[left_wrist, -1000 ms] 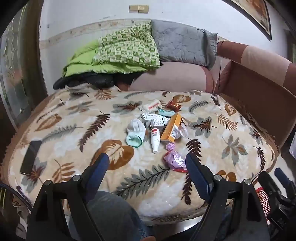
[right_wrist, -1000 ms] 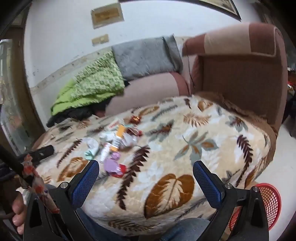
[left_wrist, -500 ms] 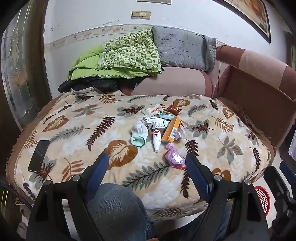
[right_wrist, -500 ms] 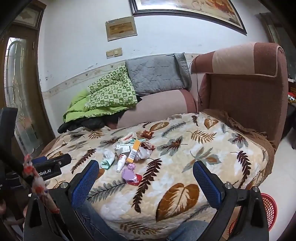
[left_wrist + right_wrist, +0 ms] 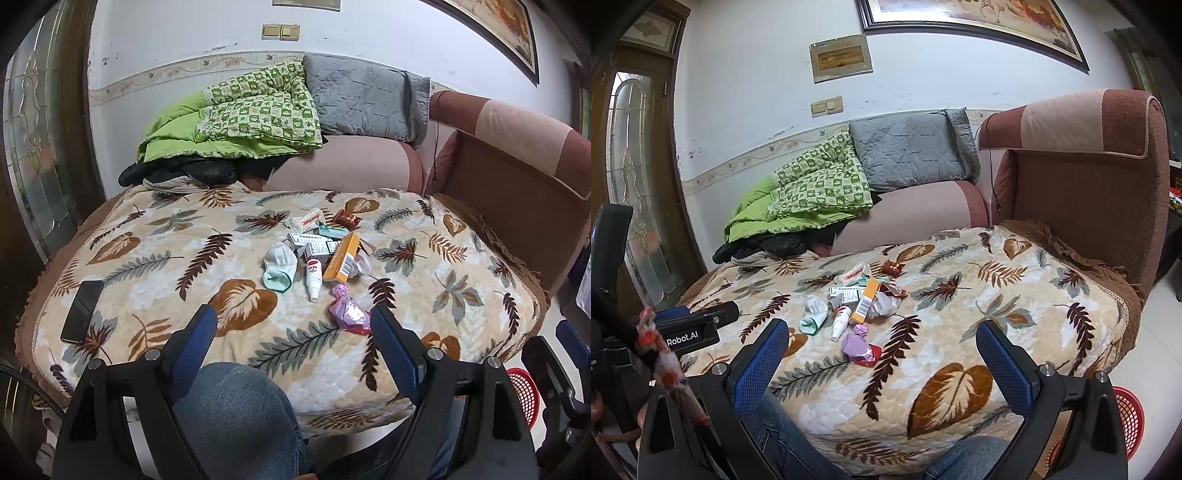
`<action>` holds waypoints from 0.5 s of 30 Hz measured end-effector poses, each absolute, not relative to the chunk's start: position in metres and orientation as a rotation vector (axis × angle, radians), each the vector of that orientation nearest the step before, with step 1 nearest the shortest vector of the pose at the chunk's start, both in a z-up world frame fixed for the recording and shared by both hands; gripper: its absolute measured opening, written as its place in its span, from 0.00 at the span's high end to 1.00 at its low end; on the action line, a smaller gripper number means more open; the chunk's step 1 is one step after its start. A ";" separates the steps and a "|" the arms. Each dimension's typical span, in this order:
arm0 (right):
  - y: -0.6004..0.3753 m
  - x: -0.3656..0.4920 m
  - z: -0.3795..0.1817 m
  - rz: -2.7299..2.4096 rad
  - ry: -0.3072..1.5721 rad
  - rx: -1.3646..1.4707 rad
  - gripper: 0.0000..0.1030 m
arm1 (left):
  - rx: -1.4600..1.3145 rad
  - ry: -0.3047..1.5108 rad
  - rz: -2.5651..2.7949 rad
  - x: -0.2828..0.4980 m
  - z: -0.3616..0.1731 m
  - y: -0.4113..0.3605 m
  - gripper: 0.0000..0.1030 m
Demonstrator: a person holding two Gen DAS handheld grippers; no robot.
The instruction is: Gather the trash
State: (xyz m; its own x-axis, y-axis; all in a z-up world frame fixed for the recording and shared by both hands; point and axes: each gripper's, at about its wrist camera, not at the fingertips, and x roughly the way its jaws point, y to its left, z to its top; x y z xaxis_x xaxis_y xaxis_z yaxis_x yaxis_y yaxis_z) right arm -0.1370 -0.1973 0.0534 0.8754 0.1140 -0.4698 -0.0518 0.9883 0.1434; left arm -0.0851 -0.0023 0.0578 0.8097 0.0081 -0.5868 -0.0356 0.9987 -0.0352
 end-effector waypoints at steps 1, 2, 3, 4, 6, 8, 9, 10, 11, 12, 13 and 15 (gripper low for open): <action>-0.197 -0.138 0.054 0.089 0.498 0.129 0.00 | -0.044 0.626 0.024 -0.086 0.059 -0.003 0.19; -0.197 -0.138 0.054 0.091 0.499 0.129 0.00 | -0.043 0.626 0.024 -0.088 0.060 -0.003 0.19; -0.196 -0.139 0.056 0.092 0.499 0.128 0.00 | -0.042 0.626 0.025 -0.089 0.060 -0.003 0.19; -0.196 -0.139 0.057 0.093 0.501 0.126 0.00 | -0.043 0.626 0.025 -0.090 0.061 -0.003 0.19; -0.196 -0.139 0.056 0.092 0.500 0.129 0.00 | -0.044 0.626 0.026 -0.093 0.063 -0.002 0.19; -0.195 -0.139 0.057 0.096 0.497 0.127 0.00 | -0.043 0.627 0.022 -0.085 0.059 -0.002 0.19; -0.195 -0.139 0.057 0.097 0.499 0.126 0.00 | -0.042 0.627 0.023 -0.086 0.059 -0.002 0.19; -0.195 -0.138 0.058 0.098 0.502 0.126 0.00 | -0.042 0.627 0.022 -0.087 0.060 -0.002 0.19; -0.195 -0.139 0.056 0.096 0.500 0.128 0.00 | -0.042 0.627 0.022 -0.089 0.061 -0.002 0.19; -0.195 -0.140 0.057 0.098 0.500 0.129 0.00 | -0.041 0.627 0.021 -0.090 0.062 -0.002 0.19; -0.195 -0.138 0.057 0.102 0.486 0.129 0.00 | -0.041 0.627 0.021 -0.091 0.063 -0.002 0.19; -0.195 -0.138 0.058 0.100 0.486 0.128 0.00 | -0.043 0.628 0.023 -0.084 0.059 -0.002 0.19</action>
State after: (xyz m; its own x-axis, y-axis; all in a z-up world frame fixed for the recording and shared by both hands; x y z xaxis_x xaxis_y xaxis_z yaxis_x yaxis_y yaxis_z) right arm -0.1383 -0.1946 0.0577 0.8793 0.1264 -0.4591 -0.0657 0.9871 0.1460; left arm -0.0844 -0.0017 0.0592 0.8088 0.0084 -0.5880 -0.0346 0.9988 -0.0334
